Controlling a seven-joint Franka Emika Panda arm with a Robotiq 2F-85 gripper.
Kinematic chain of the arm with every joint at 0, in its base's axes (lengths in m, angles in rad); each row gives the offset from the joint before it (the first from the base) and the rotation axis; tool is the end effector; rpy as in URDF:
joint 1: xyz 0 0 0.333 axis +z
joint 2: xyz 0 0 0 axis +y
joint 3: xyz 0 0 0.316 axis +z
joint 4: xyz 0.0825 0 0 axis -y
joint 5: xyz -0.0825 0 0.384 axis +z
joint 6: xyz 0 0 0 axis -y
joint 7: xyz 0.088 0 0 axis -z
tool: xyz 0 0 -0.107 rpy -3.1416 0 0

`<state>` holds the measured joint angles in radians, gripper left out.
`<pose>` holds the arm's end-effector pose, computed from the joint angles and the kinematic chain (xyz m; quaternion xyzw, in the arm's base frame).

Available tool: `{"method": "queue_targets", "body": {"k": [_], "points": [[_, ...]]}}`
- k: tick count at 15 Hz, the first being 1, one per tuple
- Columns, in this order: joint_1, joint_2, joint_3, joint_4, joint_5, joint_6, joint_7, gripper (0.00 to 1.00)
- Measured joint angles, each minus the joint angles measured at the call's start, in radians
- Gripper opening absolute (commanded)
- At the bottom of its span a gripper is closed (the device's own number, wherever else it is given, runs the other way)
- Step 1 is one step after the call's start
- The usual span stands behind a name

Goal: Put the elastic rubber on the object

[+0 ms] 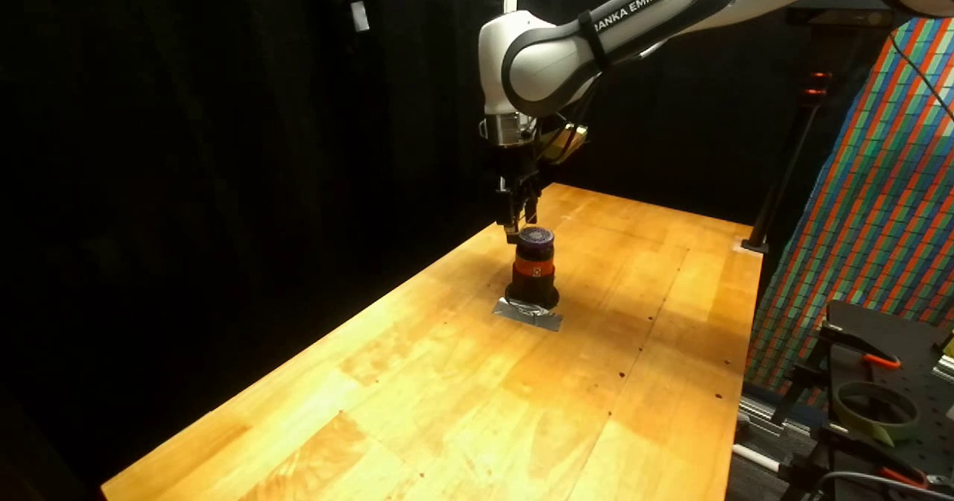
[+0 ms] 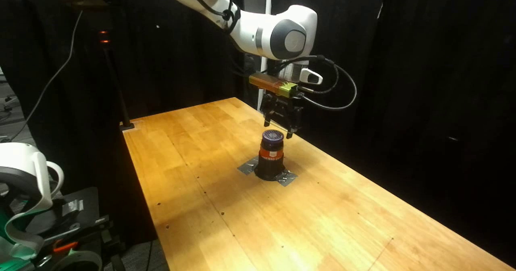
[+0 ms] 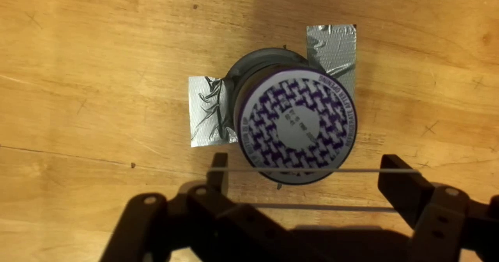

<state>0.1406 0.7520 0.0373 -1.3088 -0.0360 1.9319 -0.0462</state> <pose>0.7173 0.1203 0.2823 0.9913 0.1148 -0.0638 0.0076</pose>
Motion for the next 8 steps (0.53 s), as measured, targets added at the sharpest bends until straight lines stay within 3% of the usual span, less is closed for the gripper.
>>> {"method": "queue_targets", "body": {"k": [8], "points": [[-0.008,0.060,-0.013,0.047,0.000,-0.037,0.003,1.00]]}}
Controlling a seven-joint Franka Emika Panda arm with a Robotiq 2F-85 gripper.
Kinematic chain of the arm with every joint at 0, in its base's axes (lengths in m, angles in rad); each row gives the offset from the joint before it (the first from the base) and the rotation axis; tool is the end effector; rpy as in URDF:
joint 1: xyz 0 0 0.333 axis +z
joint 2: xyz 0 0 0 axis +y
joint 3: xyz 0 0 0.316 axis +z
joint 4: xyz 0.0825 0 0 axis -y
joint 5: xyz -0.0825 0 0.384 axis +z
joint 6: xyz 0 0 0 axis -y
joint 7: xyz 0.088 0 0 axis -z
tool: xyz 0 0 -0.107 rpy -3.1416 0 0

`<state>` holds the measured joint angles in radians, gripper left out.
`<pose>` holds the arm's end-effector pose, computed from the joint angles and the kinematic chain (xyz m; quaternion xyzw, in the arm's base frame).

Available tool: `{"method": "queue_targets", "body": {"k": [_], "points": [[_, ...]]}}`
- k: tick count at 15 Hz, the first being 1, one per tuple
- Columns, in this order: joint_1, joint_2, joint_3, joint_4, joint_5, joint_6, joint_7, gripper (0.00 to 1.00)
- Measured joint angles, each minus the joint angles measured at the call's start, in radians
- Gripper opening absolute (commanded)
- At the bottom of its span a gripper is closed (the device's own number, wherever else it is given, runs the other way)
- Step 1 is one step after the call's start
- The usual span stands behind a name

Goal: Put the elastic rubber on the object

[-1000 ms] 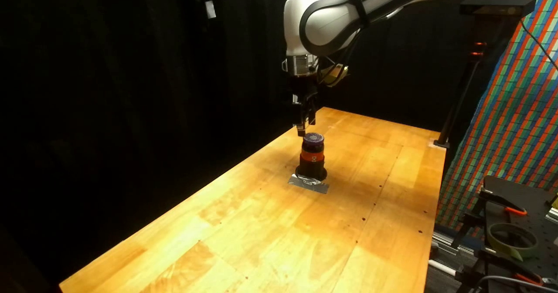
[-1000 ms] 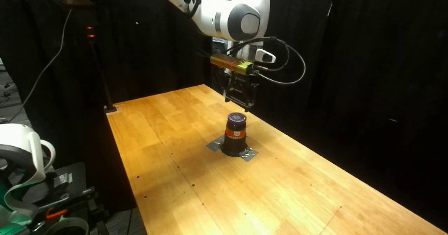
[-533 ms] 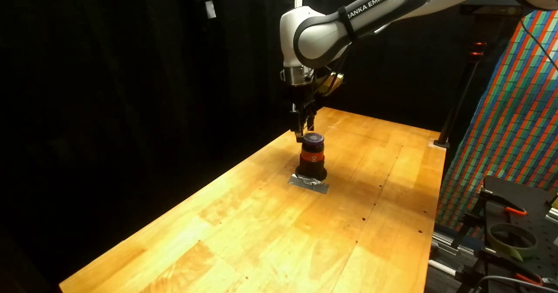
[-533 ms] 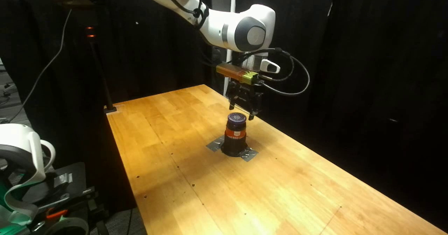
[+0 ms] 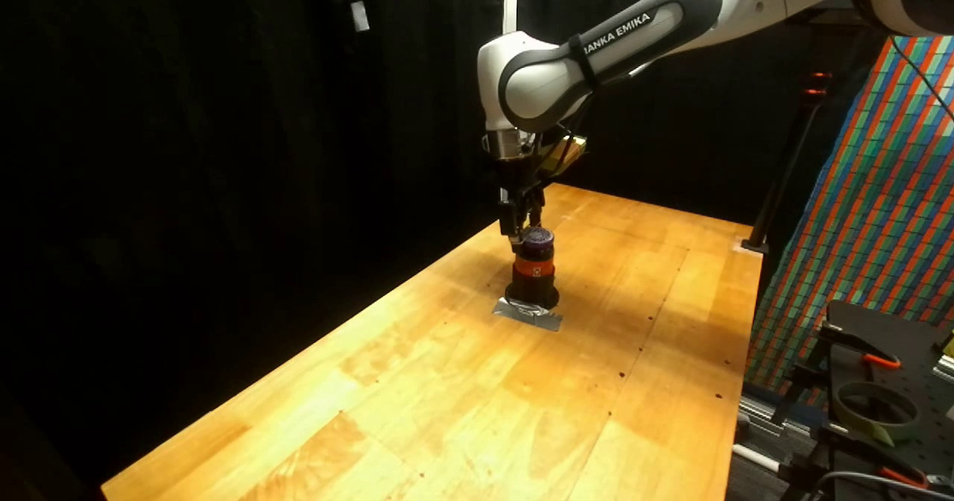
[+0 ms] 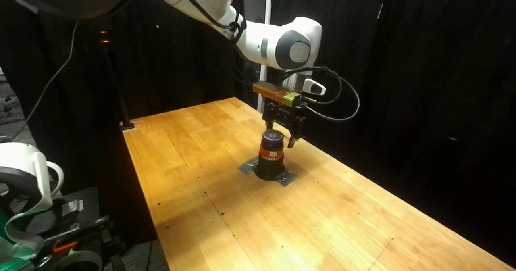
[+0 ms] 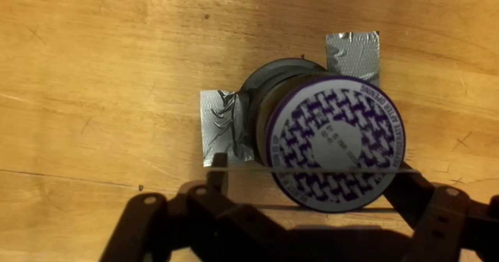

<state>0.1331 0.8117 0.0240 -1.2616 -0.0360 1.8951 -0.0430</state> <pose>0.7220 0.1075 0.2572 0.9906 0.1037 -0.0883 0.0125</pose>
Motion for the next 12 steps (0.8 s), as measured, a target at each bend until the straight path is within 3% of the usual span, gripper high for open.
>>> {"method": "queue_targets", "body": {"k": [12], "points": [[-0.015,0.000,0.018,0.001,0.009,-0.104,-0.003,1.00]]}}
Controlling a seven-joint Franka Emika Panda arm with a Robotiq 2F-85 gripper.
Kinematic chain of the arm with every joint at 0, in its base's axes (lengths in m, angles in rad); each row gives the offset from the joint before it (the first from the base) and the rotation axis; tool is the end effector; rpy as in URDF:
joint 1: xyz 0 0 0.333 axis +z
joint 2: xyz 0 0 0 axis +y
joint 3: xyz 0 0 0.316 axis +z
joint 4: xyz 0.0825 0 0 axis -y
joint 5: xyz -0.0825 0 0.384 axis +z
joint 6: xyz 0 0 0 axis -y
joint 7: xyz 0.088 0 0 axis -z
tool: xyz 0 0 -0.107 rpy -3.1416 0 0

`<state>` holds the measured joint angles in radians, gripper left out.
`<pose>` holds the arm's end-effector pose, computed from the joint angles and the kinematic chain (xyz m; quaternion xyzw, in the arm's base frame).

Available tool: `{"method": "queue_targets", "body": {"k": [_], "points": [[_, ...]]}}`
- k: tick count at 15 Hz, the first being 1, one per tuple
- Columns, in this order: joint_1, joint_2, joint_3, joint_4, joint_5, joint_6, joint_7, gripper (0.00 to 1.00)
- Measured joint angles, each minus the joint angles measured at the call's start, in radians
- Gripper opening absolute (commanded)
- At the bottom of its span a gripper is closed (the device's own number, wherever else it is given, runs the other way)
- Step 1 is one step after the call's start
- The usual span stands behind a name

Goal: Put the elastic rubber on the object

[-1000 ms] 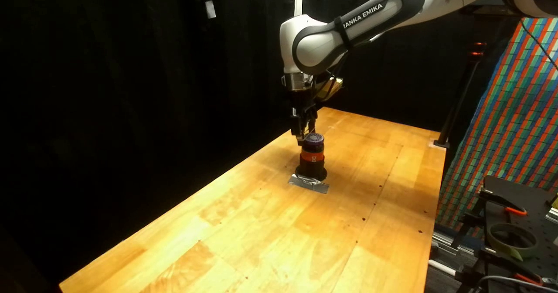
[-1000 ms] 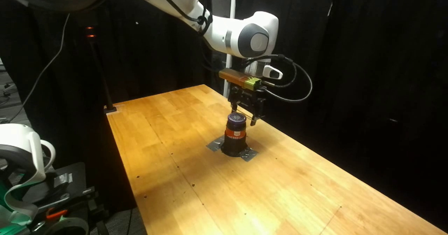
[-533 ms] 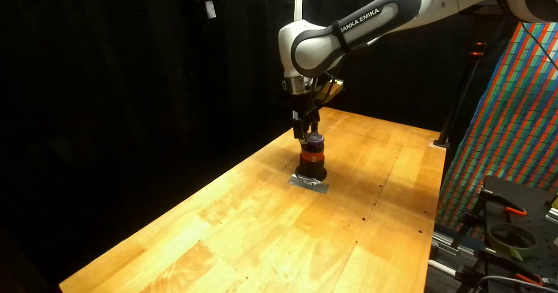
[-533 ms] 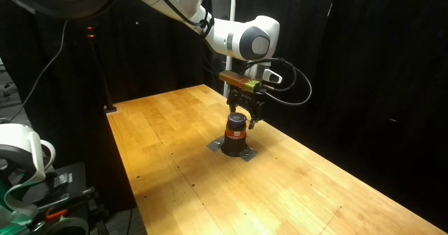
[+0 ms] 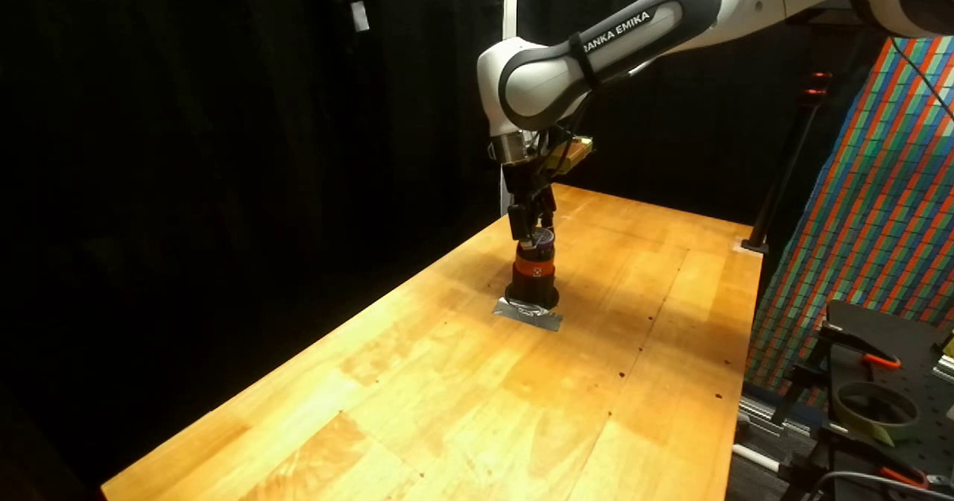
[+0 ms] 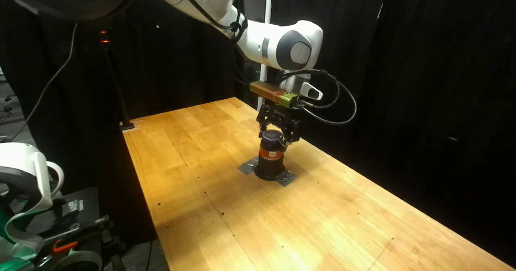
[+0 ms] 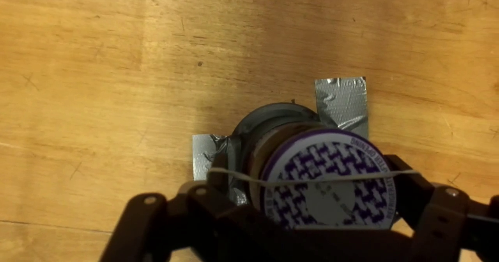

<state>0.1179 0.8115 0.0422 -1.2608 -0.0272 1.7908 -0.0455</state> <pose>0.7095 0.1052 0.2515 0.9849 0.1020 -0.1399 0.0047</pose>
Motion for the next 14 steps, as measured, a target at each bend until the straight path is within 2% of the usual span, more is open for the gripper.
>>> {"method": "queue_targets", "body": {"k": [6,12,13,14], "points": [[-0.007,-0.050,0.011,-0.087,0.002,0.037,-0.019,1.00],[-0.017,-0.164,0.018,-0.295,0.003,0.203,-0.043,1.00],[-0.018,-0.183,0.018,-0.331,0.003,0.236,-0.047,0.85],[-0.019,-0.201,0.018,-0.367,0.003,0.267,-0.051,0.74]]}}
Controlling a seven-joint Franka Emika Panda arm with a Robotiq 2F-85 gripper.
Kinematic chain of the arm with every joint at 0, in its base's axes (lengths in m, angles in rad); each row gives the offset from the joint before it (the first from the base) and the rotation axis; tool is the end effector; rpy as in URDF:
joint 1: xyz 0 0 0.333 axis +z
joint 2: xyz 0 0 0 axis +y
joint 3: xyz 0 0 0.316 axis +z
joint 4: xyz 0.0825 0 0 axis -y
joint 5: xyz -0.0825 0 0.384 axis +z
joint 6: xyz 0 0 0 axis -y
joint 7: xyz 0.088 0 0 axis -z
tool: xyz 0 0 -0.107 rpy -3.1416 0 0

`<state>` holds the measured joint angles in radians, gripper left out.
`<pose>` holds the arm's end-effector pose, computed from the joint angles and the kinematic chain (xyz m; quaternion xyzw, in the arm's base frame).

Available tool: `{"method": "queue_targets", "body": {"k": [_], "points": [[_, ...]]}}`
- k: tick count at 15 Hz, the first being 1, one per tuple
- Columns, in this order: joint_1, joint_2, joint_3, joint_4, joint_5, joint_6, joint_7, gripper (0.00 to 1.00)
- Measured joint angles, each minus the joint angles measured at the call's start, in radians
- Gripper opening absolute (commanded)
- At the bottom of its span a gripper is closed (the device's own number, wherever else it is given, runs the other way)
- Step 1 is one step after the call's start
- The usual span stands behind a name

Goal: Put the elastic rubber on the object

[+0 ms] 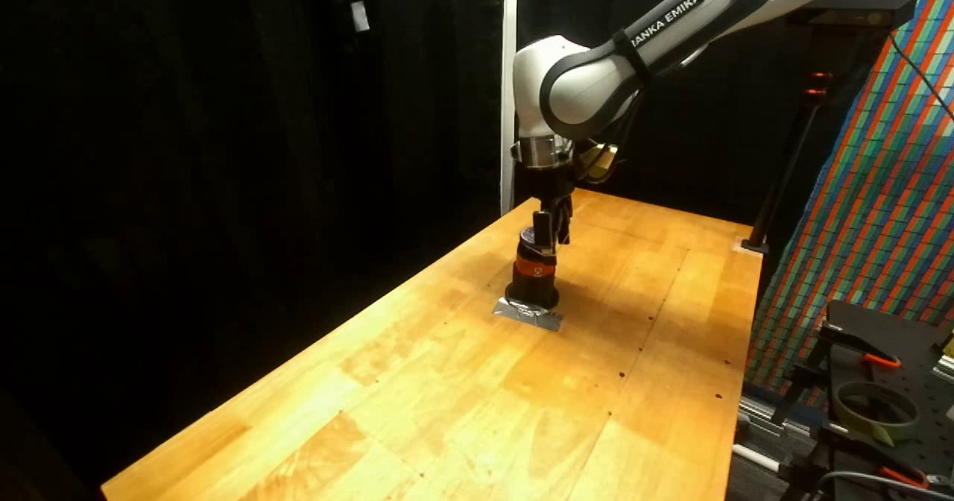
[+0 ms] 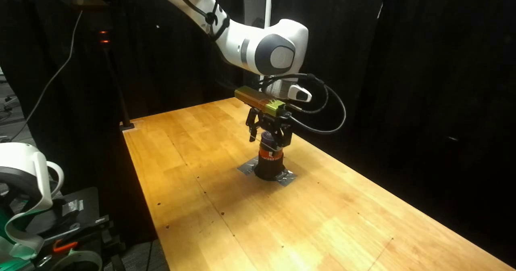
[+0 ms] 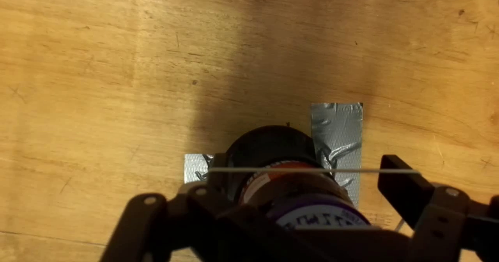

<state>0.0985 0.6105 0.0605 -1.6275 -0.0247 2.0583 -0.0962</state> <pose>0.6614 0.1002 0.2514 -0.9875 -0.1296 0.0893 0.0046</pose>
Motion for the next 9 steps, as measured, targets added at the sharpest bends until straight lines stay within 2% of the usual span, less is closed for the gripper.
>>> {"method": "queue_targets", "body": {"k": [7,9], "points": [[-0.004,-0.107,0.010,-0.211,0.000,0.218,-0.026,0.20],[-0.004,-0.139,0.014,-0.270,0.000,0.287,-0.026,0.16]]}}
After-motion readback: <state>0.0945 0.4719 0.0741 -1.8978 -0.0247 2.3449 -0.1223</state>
